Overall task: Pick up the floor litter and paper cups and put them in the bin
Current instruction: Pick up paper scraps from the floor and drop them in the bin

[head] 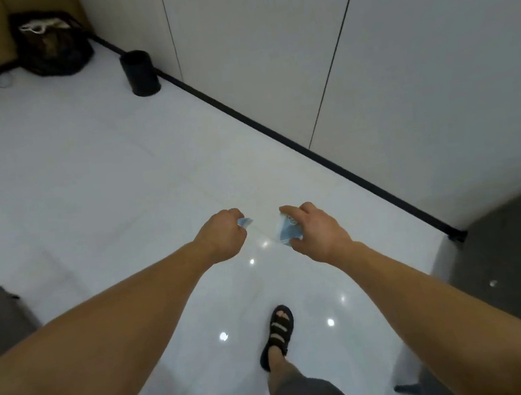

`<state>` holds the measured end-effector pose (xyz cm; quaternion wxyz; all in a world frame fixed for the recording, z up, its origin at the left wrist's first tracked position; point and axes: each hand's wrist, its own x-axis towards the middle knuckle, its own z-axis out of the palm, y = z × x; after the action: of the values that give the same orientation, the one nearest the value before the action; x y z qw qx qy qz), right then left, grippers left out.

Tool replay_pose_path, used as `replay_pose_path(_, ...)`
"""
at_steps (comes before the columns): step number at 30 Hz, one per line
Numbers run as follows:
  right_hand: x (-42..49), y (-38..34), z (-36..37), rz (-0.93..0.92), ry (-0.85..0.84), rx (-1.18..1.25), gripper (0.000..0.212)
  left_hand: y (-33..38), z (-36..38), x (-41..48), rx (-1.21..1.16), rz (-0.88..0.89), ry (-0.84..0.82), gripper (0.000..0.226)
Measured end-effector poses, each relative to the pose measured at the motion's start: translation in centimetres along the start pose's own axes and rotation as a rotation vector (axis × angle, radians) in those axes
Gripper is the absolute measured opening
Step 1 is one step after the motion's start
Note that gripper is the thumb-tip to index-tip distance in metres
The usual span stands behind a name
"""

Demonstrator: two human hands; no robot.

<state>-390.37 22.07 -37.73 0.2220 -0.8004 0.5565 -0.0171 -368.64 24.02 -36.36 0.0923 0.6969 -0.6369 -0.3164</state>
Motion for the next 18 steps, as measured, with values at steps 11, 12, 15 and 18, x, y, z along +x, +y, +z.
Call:
replay_pose_path(11, 25.1, -6.0, -6.7, -0.256, -0.038, -0.008, 0.072, -6.1, -13.1, 13.9, -0.037, -0.257, 0.199, 0.038)
replay_pose_path(12, 27.2, -6.8, -7.0, -0.27, -0.048, -0.026, 0.072, -7.0, -13.8, 15.2, -0.053, -0.271, 0.209, 0.038)
replay_pose_path(15, 33.6, -9.2, -7.5, -0.306, -0.066, -0.058, 0.072, -9.6, -16.7, 19.5, -0.093, -0.295, 0.23, 0.037)
replay_pose_path(18, 40.7, -12.1, -7.9, -0.325, -0.058, -0.091, 0.072, -13.0, -20.1, 25.1, -0.091, -0.274, 0.239, 0.035)
